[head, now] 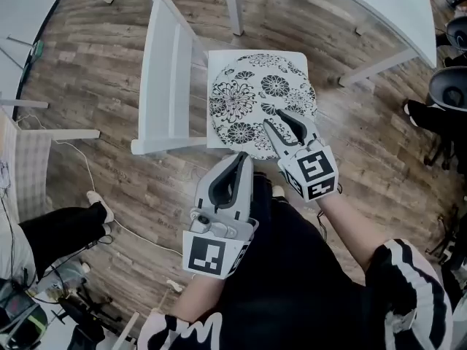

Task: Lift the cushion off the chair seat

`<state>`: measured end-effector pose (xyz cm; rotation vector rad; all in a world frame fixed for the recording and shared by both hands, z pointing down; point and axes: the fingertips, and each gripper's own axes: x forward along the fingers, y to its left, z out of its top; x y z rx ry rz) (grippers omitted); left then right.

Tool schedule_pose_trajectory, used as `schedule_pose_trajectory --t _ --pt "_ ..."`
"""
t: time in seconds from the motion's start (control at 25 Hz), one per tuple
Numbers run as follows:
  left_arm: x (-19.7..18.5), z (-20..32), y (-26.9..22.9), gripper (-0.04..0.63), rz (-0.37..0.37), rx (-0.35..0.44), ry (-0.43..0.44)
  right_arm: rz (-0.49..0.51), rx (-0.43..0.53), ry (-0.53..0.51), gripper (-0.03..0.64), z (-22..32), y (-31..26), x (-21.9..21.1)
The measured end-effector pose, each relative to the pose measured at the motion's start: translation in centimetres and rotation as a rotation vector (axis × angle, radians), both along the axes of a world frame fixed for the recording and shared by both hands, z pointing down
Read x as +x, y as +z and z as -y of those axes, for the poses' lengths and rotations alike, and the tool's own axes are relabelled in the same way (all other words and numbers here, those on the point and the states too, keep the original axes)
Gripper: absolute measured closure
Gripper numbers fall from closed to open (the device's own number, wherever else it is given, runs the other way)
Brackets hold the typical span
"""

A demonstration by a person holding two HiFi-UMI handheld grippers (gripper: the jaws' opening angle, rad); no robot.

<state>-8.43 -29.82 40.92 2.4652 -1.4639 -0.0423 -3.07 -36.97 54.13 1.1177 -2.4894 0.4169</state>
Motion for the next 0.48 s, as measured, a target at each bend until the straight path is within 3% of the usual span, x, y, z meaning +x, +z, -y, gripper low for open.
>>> schedule_pose_trajectory --t 0.48 --pt "-0.1 0.4 3.2 0.591 -0.014 -0.057 -0.003 -0.026 -0.022 -0.022 0.491 2.1 4.1 -1.3"
